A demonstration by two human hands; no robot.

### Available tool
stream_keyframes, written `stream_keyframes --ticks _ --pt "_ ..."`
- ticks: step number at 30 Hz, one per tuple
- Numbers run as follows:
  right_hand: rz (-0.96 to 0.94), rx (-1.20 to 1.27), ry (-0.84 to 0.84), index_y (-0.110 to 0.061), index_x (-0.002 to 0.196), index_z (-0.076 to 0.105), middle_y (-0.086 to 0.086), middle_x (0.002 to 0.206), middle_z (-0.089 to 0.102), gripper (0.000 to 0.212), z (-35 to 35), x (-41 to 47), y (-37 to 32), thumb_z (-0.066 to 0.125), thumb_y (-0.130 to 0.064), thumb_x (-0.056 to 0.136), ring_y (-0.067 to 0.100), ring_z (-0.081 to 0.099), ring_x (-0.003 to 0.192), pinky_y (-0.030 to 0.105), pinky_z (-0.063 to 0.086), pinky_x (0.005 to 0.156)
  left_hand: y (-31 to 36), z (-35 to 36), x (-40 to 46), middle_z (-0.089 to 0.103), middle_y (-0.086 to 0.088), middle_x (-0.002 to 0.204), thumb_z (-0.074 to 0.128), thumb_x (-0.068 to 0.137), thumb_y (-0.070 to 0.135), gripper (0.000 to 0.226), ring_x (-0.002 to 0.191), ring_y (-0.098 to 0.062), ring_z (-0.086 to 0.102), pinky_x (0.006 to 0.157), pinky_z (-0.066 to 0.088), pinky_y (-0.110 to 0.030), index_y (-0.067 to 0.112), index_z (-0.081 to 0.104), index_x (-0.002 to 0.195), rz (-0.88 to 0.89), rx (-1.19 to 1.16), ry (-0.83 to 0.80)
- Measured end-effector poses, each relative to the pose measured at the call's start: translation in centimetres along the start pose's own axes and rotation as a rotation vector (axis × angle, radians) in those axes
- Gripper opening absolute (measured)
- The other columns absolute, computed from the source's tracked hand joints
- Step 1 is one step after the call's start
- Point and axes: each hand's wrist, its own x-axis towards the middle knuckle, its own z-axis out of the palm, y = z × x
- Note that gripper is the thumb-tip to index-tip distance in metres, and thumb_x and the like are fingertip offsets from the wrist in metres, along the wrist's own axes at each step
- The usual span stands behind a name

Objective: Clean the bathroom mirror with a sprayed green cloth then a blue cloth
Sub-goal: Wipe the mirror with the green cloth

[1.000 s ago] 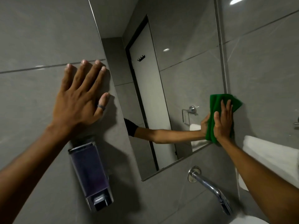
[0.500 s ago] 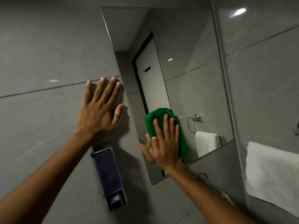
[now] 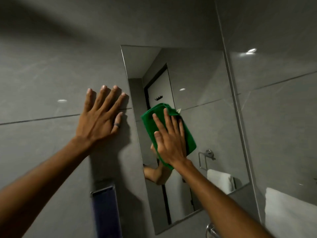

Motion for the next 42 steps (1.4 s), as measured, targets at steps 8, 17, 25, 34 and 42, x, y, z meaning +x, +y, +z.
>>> stream_keyframes --ticks 8,17,25,34,42 --pt "0.247 0.048 0.074 -0.038 0.160 0.009 -0.002 0.171 0.006 0.060 -3.6 4.2 13.4 0.004 -0.051 0.101 0.014 -0.001 0.157 0.049 0.000 0.128 0.4 -0.4 -0.2 0.000 -0.008 0.177 0.010 0.100 0.057 0.074 0.164 -0.033 -0.003 0.132 -0.001 -0.060 0.026 0.008 0.167 -0.008 0.009 0.010" --pt "0.422 0.115 0.118 -0.037 0.160 0.009 -0.005 0.171 0.002 0.061 -6.7 9.2 23.5 0.006 -0.051 0.101 0.017 0.000 0.158 0.049 0.006 0.128 0.2 0.1 -0.1 0.006 -0.008 0.176 0.018 0.103 0.054 0.071 0.164 -0.033 0.003 0.132 0.006 -0.062 0.026 0.010 0.168 -0.020 0.024 0.036" --pt "0.394 0.070 0.155 -0.041 0.159 0.006 -0.003 0.171 0.003 0.057 -8.5 20.8 20.4 0.007 -0.048 0.103 0.021 0.003 0.158 0.045 0.001 0.128 0.2 0.5 -0.1 0.014 -0.010 0.175 0.024 0.103 0.054 0.071 0.163 -0.034 0.010 0.131 0.009 -0.061 0.025 0.015 0.167 -0.020 0.065 0.067" --pt "0.176 0.056 0.155 -0.042 0.158 0.003 -0.001 0.171 0.002 0.057 -6.8 24.8 10.1 0.003 -0.051 0.102 0.023 0.001 0.158 0.050 -0.002 0.128 0.4 0.2 0.0 0.014 -0.011 0.175 0.022 0.102 0.053 0.071 0.163 -0.037 0.010 0.131 0.011 -0.063 0.024 0.017 0.166 -0.022 0.073 0.048" --pt "-0.146 0.011 0.100 -0.037 0.160 0.010 0.002 0.171 0.005 0.055 -4.6 23.8 -4.9 0.012 -0.046 0.106 0.025 0.005 0.158 0.049 -0.003 0.127 0.5 0.2 -0.1 0.015 -0.009 0.174 0.021 0.102 0.053 0.070 0.162 -0.036 0.011 0.131 0.012 -0.063 0.024 0.020 0.166 -0.028 0.058 0.063"
